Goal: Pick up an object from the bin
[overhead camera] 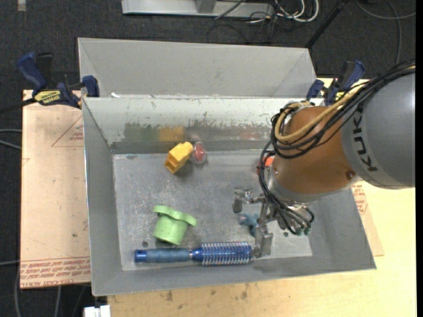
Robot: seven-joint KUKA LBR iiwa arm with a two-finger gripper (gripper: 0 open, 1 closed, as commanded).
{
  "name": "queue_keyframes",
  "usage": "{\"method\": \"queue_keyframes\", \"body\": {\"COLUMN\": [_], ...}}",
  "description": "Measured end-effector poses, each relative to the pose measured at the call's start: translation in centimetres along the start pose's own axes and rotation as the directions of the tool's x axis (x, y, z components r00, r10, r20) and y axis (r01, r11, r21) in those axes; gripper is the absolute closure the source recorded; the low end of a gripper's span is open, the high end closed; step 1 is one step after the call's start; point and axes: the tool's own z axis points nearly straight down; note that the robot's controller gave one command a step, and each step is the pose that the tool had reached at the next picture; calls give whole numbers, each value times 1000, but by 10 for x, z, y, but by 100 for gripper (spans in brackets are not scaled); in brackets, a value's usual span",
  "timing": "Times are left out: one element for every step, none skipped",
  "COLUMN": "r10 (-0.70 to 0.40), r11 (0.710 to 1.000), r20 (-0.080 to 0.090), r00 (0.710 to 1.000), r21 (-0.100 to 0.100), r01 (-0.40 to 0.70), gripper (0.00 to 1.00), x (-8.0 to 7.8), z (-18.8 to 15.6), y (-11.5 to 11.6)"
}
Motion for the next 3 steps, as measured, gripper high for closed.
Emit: {"method": "queue_keyframes", "body": {"r10": [-146, -145, -162], "r11": [989, 989, 987], "r20": [14, 4, 11], "r00": [989, 989, 987], "r21": [3, 1, 4], "r01": [146, 145, 162], "gripper": [0, 100, 100], "x": [-2, 1, -7], "z": [70, 71, -24], "y": [17, 17, 8]}}
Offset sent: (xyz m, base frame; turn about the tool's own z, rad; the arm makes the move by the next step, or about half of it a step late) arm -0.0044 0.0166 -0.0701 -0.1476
